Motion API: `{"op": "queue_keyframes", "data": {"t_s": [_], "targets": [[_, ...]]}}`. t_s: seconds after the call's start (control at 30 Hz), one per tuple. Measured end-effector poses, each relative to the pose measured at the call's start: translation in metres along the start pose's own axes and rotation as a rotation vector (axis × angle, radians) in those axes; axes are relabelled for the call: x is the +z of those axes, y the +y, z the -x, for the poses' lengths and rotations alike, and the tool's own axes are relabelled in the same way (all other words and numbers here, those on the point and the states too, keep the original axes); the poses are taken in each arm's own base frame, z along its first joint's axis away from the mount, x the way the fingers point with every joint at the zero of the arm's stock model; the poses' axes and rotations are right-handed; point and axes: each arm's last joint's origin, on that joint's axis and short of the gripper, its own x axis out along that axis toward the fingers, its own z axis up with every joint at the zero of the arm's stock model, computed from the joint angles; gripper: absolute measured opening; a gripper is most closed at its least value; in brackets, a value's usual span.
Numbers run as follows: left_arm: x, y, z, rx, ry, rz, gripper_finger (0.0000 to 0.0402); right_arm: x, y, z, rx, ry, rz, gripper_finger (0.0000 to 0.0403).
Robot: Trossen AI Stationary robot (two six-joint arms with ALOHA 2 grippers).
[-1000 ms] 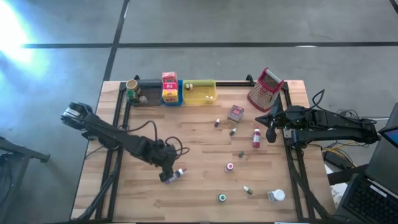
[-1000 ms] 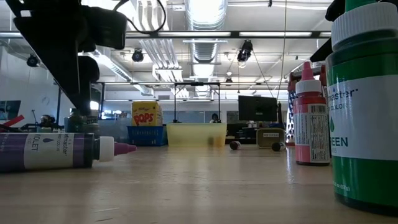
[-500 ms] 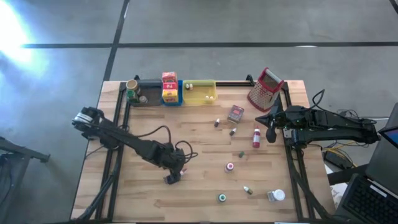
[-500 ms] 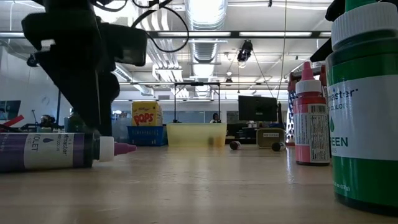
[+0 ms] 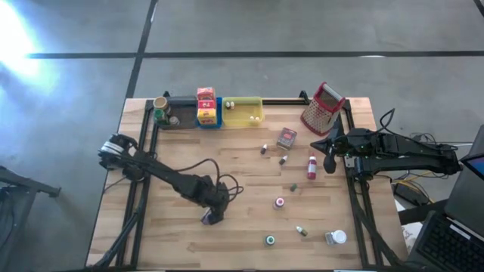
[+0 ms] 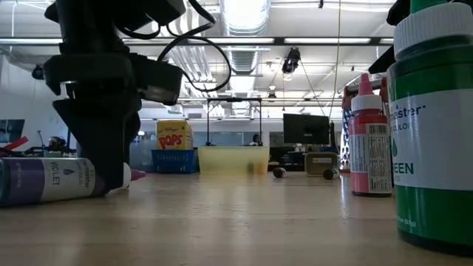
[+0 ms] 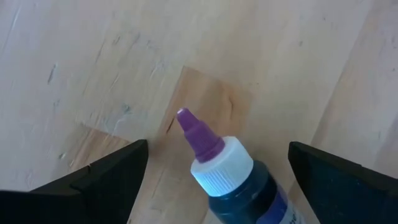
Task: Pick & Place Kitchen Items
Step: Adjust the large violet food coloring bottle
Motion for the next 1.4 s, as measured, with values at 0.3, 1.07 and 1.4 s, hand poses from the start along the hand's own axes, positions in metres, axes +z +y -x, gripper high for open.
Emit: {"op": "queue_keyframes", "data": {"t_s": [0.3, 1.07, 1.4], "targets": [[-0.001, 0.0022, -0.0007, 0.0, -0.004, 0.022, 0.0358, 0.0, 0.0, 0.0, 0.0, 0.0, 0.0, 0.0008], [0.0006, -0.0004, -0.0004, -0.034, -0.007, -0.04, 0.0122, 0.0001, 0.0, 0.0001, 0.0, -0.001, 0.0, 0.0008], [0.0009, -0.0003, 0.0002, -0.031, -0.009, -0.072, 0.0103, 0.0001, 0.0001, 0.0001, 0.001, -0.001, 0.0, 0.0008]]}}
